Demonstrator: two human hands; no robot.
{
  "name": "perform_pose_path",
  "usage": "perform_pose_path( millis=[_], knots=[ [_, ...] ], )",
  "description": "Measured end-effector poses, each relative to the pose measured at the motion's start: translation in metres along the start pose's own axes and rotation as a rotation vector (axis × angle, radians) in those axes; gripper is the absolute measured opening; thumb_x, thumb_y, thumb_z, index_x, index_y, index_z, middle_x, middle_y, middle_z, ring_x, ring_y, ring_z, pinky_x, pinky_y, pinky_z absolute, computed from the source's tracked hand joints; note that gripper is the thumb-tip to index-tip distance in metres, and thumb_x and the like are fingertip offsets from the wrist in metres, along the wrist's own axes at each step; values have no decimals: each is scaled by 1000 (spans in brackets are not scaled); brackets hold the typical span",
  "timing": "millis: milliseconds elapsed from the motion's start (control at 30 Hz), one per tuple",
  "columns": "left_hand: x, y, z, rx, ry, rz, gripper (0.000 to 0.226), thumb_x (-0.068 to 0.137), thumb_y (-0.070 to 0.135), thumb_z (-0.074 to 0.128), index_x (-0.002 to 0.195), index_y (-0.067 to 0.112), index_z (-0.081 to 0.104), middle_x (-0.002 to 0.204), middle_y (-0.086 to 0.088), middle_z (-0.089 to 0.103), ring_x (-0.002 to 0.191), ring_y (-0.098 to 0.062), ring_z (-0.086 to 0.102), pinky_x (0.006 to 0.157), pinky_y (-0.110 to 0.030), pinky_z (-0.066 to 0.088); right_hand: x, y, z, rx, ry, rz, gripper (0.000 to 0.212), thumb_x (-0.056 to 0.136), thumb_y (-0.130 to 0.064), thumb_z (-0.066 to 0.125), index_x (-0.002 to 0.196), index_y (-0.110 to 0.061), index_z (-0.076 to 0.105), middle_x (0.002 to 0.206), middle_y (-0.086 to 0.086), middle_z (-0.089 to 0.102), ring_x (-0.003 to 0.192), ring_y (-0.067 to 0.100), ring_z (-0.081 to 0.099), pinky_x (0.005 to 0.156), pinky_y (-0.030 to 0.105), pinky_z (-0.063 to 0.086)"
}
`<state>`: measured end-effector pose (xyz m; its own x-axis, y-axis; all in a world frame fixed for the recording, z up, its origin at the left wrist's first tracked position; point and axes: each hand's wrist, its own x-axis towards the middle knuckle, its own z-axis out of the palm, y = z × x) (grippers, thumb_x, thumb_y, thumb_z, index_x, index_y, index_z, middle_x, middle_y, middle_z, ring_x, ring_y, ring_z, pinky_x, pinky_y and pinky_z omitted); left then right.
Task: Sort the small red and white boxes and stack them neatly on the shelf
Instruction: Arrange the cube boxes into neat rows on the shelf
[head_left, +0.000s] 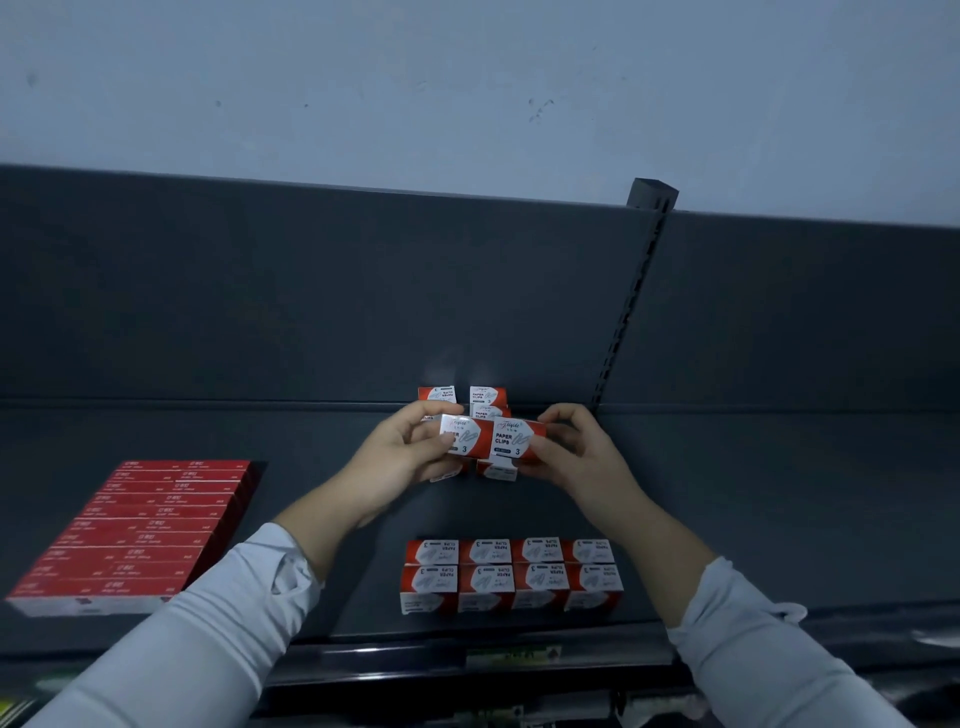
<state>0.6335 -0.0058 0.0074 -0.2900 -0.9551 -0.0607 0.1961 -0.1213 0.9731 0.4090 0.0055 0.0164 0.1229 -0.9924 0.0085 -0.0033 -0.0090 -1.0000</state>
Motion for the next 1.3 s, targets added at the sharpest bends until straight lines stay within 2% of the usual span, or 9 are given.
perform_pose_path(
  millis=[200, 433, 600, 833, 1067, 1300],
  knots=[
    [-15, 5, 7, -25, 52, 3, 26, 100, 18, 49, 121, 8, 61, 117, -18, 69, 110, -29, 66, 94, -37, 55, -9, -2, 4, 50, 28, 15, 6, 99, -11, 53, 104, -8, 53, 103, 6, 69, 99, 19, 68, 82, 38, 59],
    [-29, 8, 11, -20, 111, 37, 22, 100, 15, 49, 116, 8, 64, 114, -14, 70, 104, -23, 69, 79, -27, 58, -20, -6, 11, 74, 22, 17, 5, 99, -13, 53, 103, -10, 55, 104, 3, 69, 100, 18, 68, 80, 34, 59],
    [-38, 10, 9, -30, 113, 44, 23, 100, 15, 50, 118, 8, 63, 111, -13, 72, 101, -22, 70, 78, -26, 58, -24, -3, 15, 80, 12, 25, 4, 99, -11, 53, 102, -12, 56, 105, 2, 68, 100, 18, 67, 82, 37, 59],
    [-46, 11, 7, 0, 113, 45, 23, 100, 17, 50, 118, 11, 63, 111, -11, 72, 103, -23, 69, 83, -30, 58, -31, -2, 20, 112, 5, 26, 5, 99, -11, 53, 102, -11, 56, 103, 1, 69, 98, 16, 69, 80, 35, 59],
    [-50, 14, 6, 11, 102, 4, 32, 99, 19, 52, 129, 12, 58, 114, -9, 72, 109, -22, 67, 93, -35, 56, -32, -6, 21, 97, 16, 27, 4, 98, -14, 54, 101, -14, 57, 109, 3, 68, 105, 20, 66, 82, 36, 58],
    [-46, 12, 2, -19, 84, -18, 34, 99, 18, 52, 131, 7, 56, 115, -12, 71, 111, -23, 67, 97, -38, 53, -31, -4, 21, 107, 24, 46, 5, 98, -13, 54, 102, -14, 58, 109, 3, 68, 107, 21, 66, 83, 38, 58]
  ],
)
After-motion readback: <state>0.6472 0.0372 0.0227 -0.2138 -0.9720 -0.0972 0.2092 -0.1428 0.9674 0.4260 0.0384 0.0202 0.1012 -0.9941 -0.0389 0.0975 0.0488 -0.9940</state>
